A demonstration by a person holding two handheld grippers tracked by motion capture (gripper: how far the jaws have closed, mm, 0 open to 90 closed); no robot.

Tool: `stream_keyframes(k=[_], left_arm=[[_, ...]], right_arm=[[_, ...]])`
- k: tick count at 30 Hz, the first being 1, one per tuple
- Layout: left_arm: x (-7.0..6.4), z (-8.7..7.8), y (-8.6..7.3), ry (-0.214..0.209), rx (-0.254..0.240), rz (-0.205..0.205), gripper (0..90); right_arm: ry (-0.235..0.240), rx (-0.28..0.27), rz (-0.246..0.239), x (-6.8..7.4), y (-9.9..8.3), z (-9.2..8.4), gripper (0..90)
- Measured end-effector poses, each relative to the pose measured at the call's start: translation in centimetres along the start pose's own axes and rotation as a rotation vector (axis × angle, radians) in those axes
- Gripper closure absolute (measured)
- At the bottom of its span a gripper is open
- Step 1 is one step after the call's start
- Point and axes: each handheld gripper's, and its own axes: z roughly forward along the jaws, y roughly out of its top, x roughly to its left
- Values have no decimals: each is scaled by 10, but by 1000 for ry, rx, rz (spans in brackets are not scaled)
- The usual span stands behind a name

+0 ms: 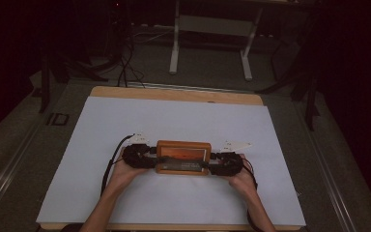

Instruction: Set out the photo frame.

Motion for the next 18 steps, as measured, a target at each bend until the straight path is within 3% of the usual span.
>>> stream_keyframes(k=[6, 13, 16, 17, 18], left_arm=[[0, -11, -3, 21, -14, -10, 414], [2, -34, -9, 64, -30, -11, 378], [7, -41, -12, 143, -4, -17, 364], [9, -43, -13, 195, 7, -18, 364], [10, -44, -15, 304, 27, 6, 366]], right_arm=[[-16, -14, 5, -2, 1, -7, 446], [-20, -51, -11, -5, 3, -35, 374], [-60, -58, 4, -12, 0, -47, 340], [-87, -48, 12, -15, -2, -50, 328], [-125, -20, 19, -20, -5, -51, 318]])
